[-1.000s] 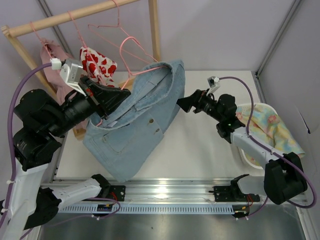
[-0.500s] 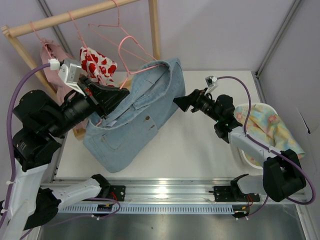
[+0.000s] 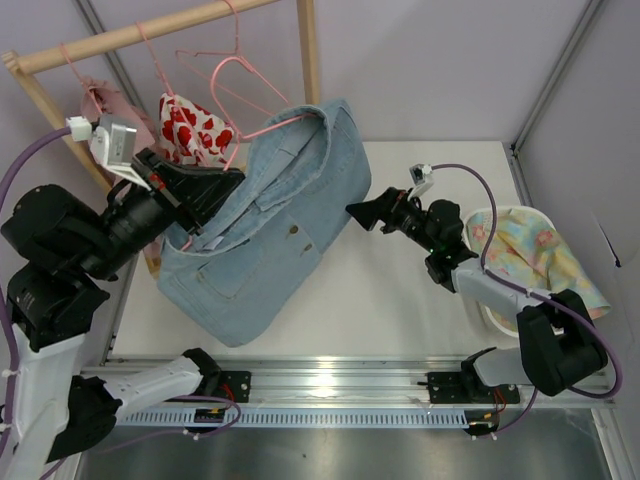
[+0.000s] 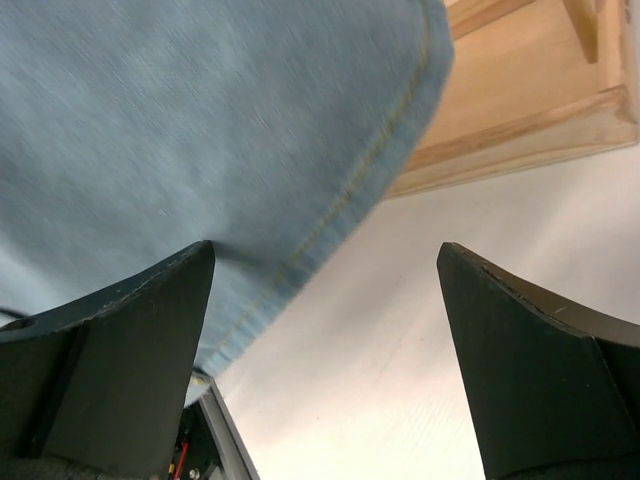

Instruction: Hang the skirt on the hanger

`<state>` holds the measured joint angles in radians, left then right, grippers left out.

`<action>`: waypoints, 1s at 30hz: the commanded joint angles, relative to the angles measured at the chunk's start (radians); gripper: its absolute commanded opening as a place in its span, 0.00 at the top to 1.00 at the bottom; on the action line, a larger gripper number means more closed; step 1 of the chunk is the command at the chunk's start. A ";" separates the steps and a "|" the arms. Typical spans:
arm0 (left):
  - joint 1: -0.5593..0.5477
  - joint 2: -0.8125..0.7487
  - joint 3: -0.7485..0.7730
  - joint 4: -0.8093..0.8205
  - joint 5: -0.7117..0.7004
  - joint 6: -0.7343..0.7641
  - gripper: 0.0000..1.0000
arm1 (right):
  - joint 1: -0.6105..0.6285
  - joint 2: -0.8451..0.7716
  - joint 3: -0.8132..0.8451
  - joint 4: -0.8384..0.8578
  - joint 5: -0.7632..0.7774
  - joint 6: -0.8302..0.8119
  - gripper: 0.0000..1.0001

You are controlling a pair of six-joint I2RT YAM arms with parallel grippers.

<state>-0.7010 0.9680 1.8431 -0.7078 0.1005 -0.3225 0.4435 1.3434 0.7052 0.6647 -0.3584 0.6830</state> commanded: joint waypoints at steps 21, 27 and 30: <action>-0.003 -0.037 0.028 0.182 -0.005 -0.052 1.00 | 0.024 0.229 0.076 0.629 -0.051 0.202 0.04; -0.003 -0.028 0.024 0.194 0.008 -0.062 1.00 | 0.026 0.267 0.091 0.743 -0.053 0.268 0.12; -0.003 -0.029 0.013 0.194 0.008 -0.069 1.00 | 0.026 0.261 0.099 0.762 -0.048 0.282 0.34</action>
<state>-0.7010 0.9375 1.8515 -0.6571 0.0895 -0.3664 0.4637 1.6081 0.7593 1.2518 -0.4084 0.9340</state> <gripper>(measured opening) 0.055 0.705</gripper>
